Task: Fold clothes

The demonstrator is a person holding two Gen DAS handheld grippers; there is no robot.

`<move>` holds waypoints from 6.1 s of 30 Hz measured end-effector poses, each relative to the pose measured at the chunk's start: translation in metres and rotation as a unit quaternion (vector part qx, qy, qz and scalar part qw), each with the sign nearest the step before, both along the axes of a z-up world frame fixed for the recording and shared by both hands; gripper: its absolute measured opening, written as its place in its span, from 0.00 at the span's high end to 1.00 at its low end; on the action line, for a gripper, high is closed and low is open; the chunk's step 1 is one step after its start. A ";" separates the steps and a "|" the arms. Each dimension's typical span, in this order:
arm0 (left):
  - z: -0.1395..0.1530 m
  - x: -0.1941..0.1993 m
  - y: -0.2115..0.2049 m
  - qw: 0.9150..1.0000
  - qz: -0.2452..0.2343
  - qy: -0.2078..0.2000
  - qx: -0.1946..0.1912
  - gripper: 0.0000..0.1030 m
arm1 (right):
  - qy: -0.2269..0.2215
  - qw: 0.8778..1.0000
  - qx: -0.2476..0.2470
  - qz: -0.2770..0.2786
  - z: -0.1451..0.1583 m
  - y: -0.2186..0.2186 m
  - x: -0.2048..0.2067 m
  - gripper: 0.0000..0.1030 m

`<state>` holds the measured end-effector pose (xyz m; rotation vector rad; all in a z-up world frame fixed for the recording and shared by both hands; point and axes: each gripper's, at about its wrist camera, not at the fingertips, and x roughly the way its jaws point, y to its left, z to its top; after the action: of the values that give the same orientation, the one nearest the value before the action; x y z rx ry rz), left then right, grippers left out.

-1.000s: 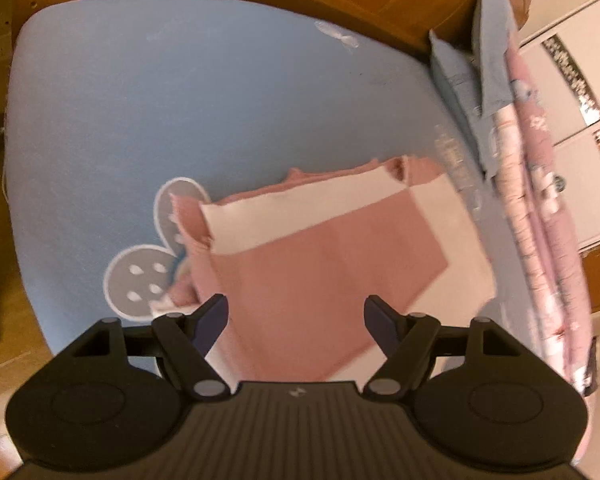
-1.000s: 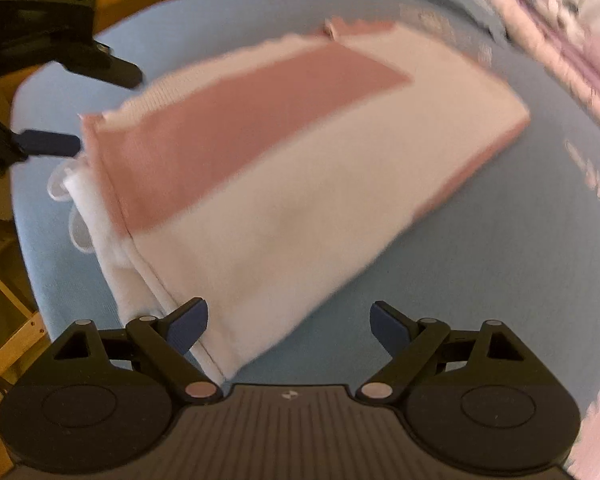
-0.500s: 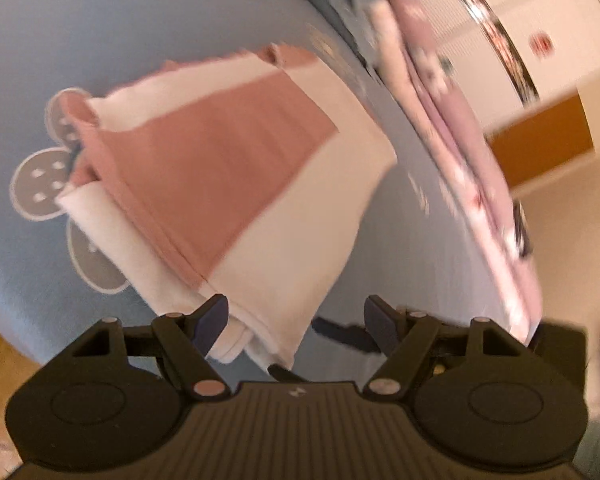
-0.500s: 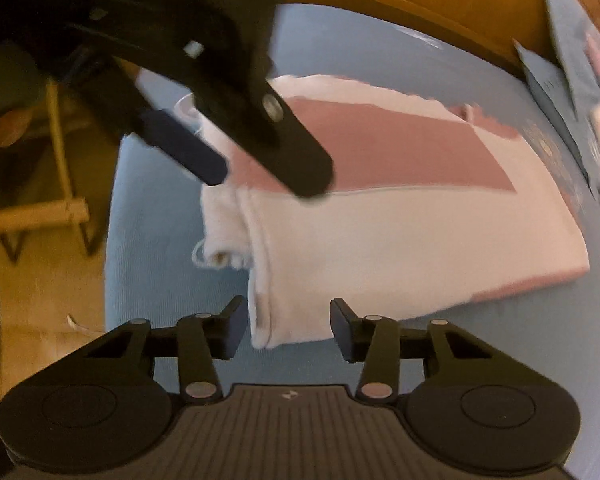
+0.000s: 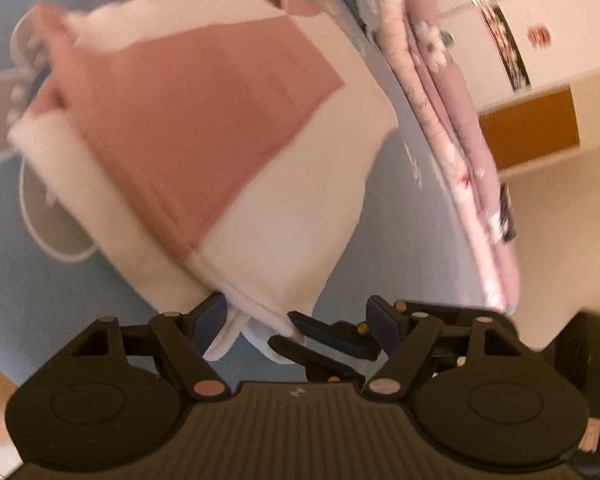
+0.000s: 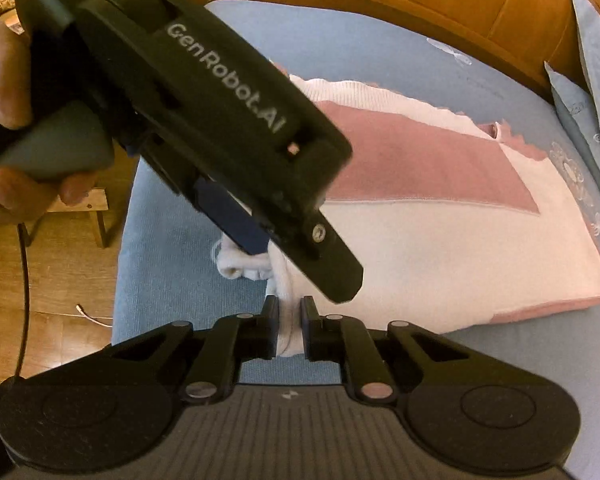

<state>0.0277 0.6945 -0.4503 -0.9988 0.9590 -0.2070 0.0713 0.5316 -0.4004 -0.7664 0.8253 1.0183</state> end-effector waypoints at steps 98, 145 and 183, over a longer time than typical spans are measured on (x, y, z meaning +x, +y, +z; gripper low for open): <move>0.126 0.068 -0.037 0.963 -0.031 -0.040 0.264 0.21 | 0.080 0.910 0.202 -0.353 0.137 -0.159 0.217 0.38; 0.332 -0.003 -0.461 0.903 -0.102 -0.086 0.409 0.04 | 0.053 0.810 0.123 -0.570 0.248 -0.586 -0.074 0.20; 0.338 -0.011 -0.425 0.896 -0.160 -0.031 0.413 0.03 | 0.058 0.786 0.071 -0.611 0.296 -0.529 -0.110 0.20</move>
<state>0.0169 0.2699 -0.1126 -0.0468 1.0126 -0.0831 -0.0392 0.0022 -0.1039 0.0720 1.0846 -0.0709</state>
